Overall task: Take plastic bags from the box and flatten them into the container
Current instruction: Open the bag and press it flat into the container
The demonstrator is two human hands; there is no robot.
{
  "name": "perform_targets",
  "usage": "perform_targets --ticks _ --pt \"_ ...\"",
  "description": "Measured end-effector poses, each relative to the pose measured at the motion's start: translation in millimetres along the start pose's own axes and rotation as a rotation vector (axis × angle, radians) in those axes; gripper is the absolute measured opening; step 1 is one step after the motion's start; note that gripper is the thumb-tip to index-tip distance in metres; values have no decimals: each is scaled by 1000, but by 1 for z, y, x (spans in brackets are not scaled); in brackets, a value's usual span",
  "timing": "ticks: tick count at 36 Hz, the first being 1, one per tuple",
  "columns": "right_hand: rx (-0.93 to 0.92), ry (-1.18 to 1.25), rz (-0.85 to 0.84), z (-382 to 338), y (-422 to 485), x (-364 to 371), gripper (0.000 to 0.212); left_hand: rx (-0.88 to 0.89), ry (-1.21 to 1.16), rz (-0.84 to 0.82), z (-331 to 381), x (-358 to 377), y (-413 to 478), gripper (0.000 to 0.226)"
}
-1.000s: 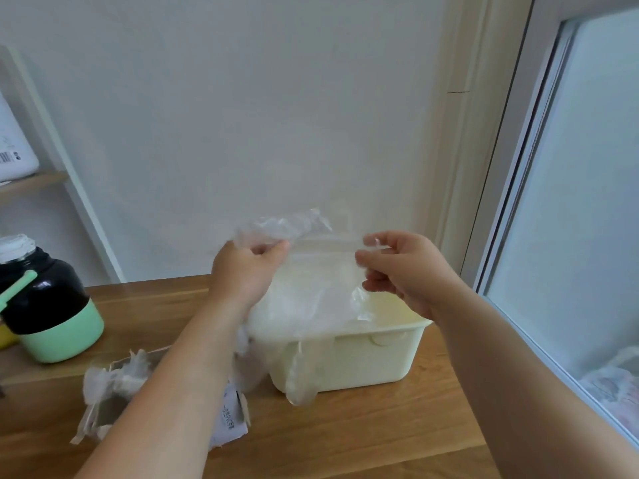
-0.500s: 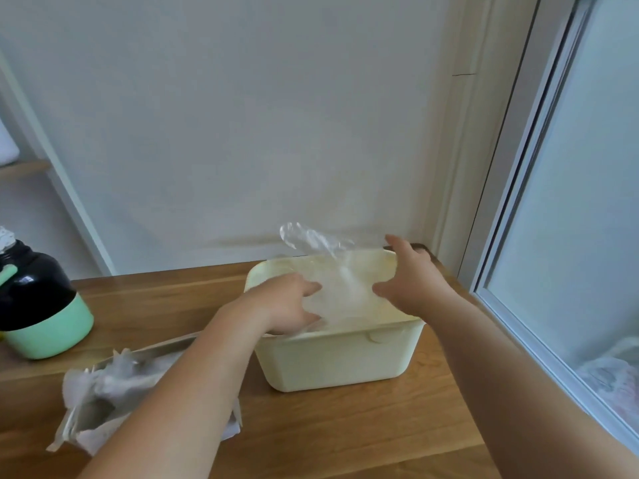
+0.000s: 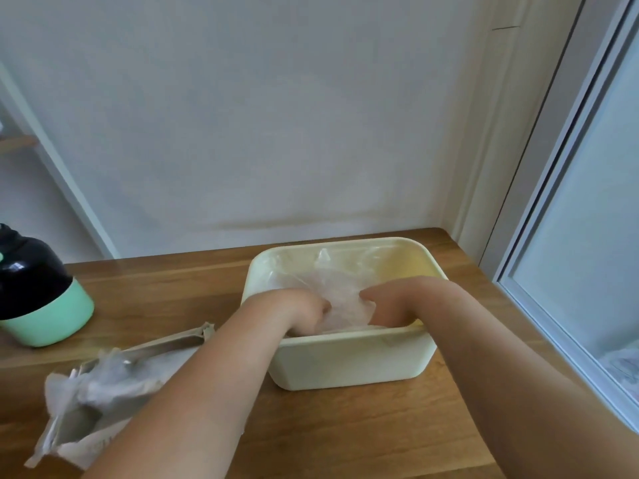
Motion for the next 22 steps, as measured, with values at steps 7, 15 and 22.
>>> perform_targets --ticks 7,15,22 --pt "20 276 237 10 -1 2 78 42 -298 235 -14 -6 -5 56" --pt "47 342 594 7 -31 -7 50 136 -514 749 -30 -16 -47 27" --pt "-39 443 891 -33 -64 -15 35 146 -617 919 -53 -10 -91 22"
Point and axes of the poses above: each hand's wrist, its own y-axis towards the middle knuckle, its own x-axis out of the palm, z = x × y, the point moved 2 cm from there along y, towards the middle knuckle, and after that the axes turned 9 degrees about -y, right-handed, at the moved point
